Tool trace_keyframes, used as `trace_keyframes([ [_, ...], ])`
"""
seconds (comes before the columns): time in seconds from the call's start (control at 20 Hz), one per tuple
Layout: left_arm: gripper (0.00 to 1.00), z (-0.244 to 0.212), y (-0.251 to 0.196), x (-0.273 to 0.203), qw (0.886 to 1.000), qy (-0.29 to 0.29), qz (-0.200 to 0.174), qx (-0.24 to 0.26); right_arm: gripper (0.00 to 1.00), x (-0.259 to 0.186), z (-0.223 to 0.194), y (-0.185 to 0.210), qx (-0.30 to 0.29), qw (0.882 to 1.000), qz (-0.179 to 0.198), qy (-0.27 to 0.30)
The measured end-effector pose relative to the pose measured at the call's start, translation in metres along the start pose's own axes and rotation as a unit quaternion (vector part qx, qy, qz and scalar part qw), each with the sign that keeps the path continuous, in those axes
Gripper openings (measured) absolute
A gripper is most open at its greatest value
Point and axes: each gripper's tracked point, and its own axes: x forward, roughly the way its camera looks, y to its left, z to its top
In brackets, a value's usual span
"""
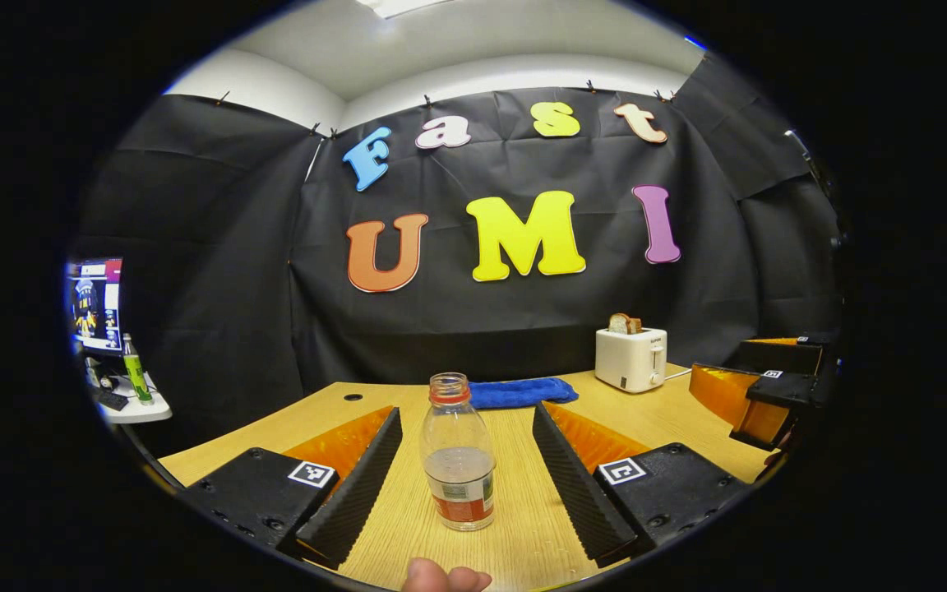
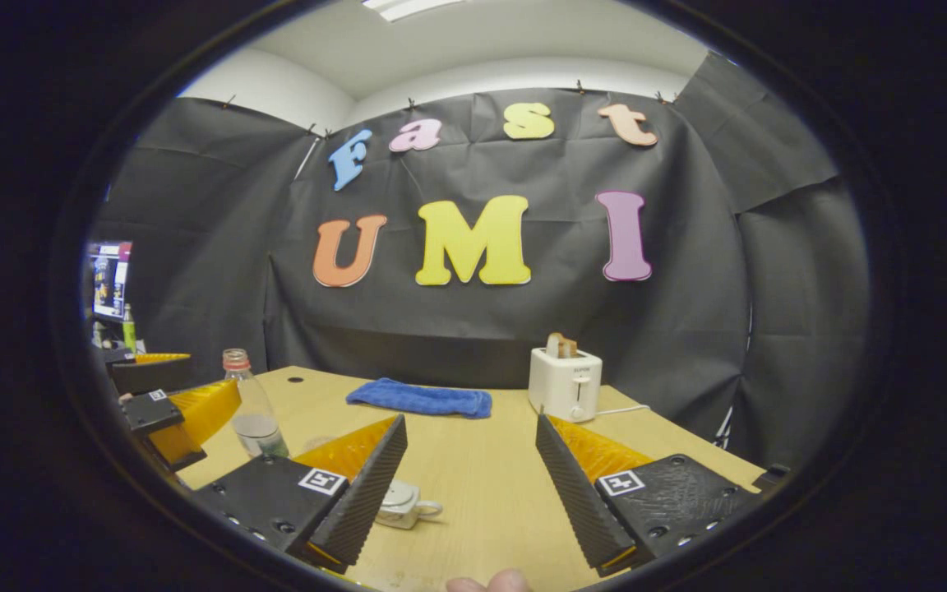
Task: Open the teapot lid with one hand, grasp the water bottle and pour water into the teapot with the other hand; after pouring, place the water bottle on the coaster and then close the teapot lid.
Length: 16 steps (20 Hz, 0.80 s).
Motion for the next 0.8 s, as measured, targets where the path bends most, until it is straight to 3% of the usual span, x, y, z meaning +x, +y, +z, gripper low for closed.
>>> trace_keyframes([
  [0.8,1.0,0.01,0.027,-0.003,0.999,-0.007,0.032,0.007,0.98,0.038,-0.073,0.058,-0.021,0.996,0.059,0.066],
])
